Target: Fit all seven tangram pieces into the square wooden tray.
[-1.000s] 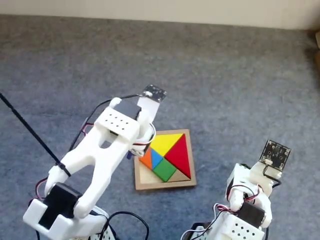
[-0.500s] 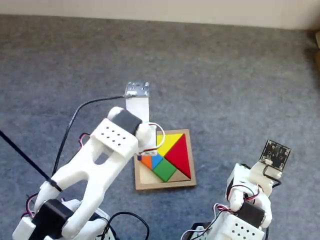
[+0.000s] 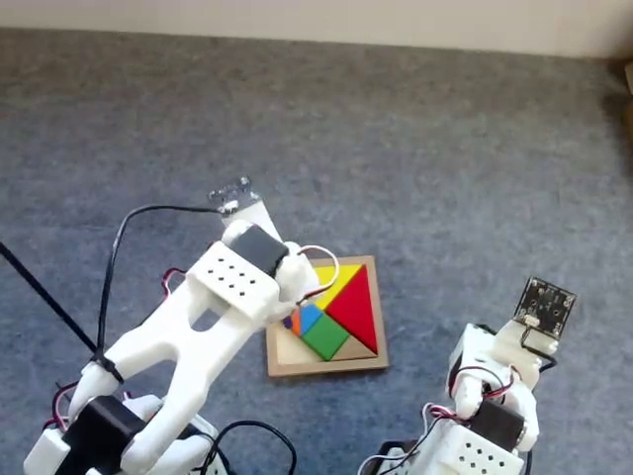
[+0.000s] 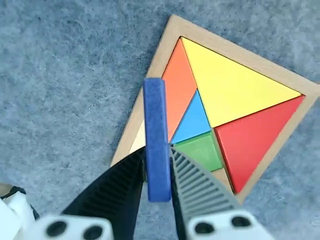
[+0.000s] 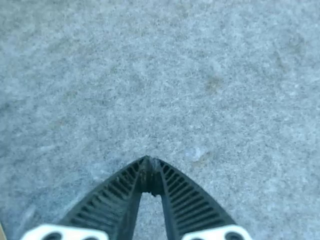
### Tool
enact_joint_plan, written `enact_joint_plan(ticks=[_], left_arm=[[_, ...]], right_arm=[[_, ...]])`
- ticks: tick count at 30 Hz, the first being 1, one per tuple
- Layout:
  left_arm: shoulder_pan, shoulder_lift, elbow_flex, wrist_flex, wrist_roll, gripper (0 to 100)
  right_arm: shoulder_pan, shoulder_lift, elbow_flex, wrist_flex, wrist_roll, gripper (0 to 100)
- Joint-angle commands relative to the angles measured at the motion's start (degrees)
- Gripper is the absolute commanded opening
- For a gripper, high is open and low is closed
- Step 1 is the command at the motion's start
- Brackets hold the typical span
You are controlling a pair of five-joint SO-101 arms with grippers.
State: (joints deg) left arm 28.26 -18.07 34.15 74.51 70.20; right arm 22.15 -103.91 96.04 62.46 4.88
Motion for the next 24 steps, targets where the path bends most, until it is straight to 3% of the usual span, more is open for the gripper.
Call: enact_joint_plan(ticks=[1, 4, 10, 16, 24], left_arm=[[1.19, -2.07, 1.45, -4.40, 0.53, 1], [1.01, -2.15, 3.65, -7.65, 0.44, 7], [2.77, -2.51, 5.05, -8.00, 0.53, 38], [4.44, -2.68, 4.62, -7.91, 0.79, 40], [-0.57, -10.77, 5.05, -7.82, 0.44, 40]], right_arm=[[0.75, -1.01, 6.37, -1.36, 0.79, 0.5], [0.75, -1.01, 6.37, -1.36, 0.79, 0.5], [0.75, -1.01, 6.37, -1.36, 0.79, 0.5], [0.75, -1.01, 6.37, -1.36, 0.79, 0.5], [0.75, -1.01, 6.37, -1.36, 0.79, 0.5]])
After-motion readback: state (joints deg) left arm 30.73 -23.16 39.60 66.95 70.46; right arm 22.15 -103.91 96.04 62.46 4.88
